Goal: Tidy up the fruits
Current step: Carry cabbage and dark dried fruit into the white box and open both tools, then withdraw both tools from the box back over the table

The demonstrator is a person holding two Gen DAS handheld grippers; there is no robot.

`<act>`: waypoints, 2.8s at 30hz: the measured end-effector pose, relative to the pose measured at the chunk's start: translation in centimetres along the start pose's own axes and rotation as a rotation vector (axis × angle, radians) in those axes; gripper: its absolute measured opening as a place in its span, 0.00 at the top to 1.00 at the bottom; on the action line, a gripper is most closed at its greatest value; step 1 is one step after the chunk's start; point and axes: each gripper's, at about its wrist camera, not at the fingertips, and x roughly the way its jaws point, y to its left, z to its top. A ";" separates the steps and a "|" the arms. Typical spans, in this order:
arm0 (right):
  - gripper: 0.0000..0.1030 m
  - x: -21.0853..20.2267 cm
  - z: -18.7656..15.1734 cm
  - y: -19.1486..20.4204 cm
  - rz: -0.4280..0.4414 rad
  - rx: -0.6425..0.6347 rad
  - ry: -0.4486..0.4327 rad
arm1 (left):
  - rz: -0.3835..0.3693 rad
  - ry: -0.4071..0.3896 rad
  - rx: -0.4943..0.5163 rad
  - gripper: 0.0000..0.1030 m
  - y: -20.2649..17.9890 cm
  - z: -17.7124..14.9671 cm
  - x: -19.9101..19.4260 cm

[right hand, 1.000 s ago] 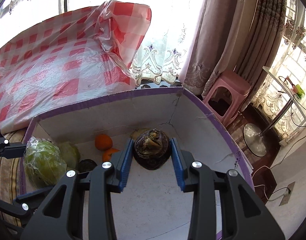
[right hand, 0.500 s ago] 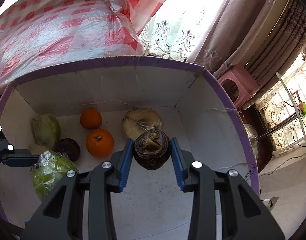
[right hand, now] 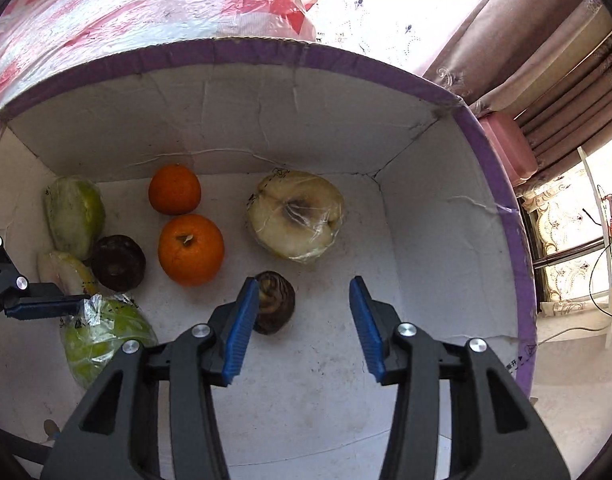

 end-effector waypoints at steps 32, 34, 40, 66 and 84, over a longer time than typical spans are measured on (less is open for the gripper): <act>0.21 -9.7 -3.1 -1.0 0.036 0.211 -0.353 | 0.046 -0.378 -0.110 0.32 2.6 -4.8 -9.2; 0.18 -10.3 -3.4 -1.0 0.034 0.234 -0.373 | 0.059 -0.391 -0.129 0.32 3.1 -5.5 -10.1; 0.17 -11.9 -3.1 0.8 0.062 0.252 -0.439 | 0.123 -0.435 -0.185 0.32 5.7 -8.3 -12.3; 0.11 -17.2 3.3 14.8 0.291 0.116 -0.594 | 0.402 -0.534 -0.521 0.29 18.9 -20.3 -19.3; 0.11 -18.1 8.3 24.9 0.470 0.003 -0.581 | 0.519 -0.618 -0.891 0.31 28.8 -32.7 -23.8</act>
